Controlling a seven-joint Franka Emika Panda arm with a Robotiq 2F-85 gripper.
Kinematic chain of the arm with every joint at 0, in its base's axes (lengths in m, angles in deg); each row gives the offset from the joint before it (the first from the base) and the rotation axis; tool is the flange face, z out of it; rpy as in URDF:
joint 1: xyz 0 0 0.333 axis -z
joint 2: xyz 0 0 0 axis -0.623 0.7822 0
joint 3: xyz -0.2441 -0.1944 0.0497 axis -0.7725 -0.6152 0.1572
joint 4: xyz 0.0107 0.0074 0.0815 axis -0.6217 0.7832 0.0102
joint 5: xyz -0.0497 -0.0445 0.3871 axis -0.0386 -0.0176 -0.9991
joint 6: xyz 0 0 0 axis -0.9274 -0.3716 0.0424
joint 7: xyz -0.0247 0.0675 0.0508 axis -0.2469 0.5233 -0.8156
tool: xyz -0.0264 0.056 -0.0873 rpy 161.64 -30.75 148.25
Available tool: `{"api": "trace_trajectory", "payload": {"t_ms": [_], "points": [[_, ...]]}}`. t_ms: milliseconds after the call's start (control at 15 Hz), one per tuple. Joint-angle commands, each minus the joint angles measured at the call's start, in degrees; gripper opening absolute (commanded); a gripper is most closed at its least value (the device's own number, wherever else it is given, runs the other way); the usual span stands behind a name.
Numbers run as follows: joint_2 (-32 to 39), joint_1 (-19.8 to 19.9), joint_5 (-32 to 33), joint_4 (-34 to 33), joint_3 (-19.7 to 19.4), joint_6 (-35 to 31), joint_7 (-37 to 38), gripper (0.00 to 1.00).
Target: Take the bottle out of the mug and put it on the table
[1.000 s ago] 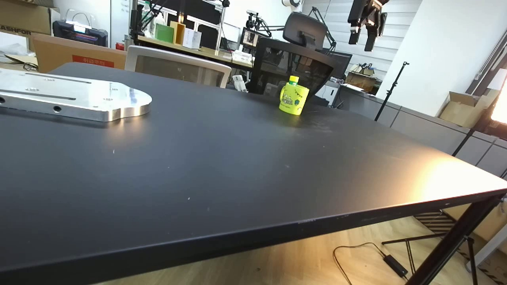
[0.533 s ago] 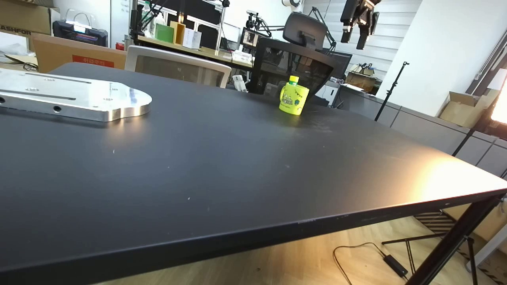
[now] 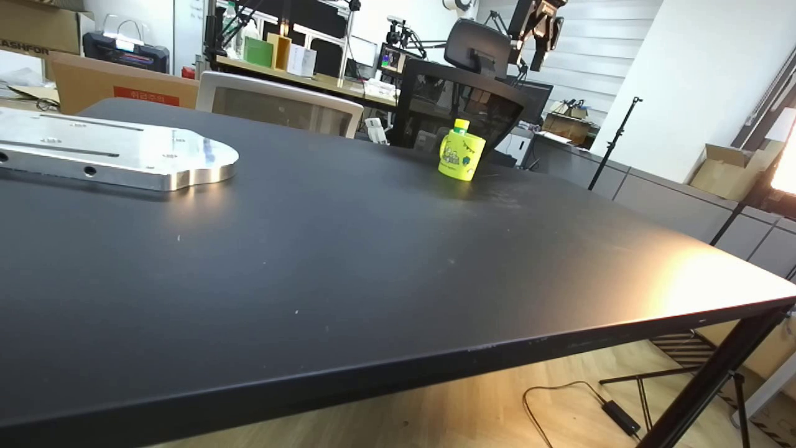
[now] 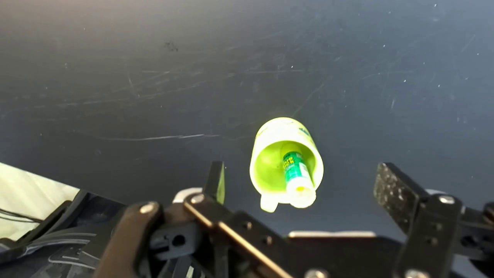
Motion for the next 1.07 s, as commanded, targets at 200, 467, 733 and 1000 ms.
{"api": "trace_trajectory", "payload": {"t_ms": [200, 467, 733, 1000], "points": [[11.3, -0.7, 0.9, -20.4, -0.2, 3.9, -2.1, 1.00], [15.8, -1.3, 1.0, -27.6, -0.2, 7.3, -3.9, 1.00], [18.8, -2.0, 0.5, -29.7, 0.0, 7.5, -4.7, 1.00], [21.1, -3.0, 0.6, -30.7, -0.4, 8.4, -3.3, 1.00]]}}
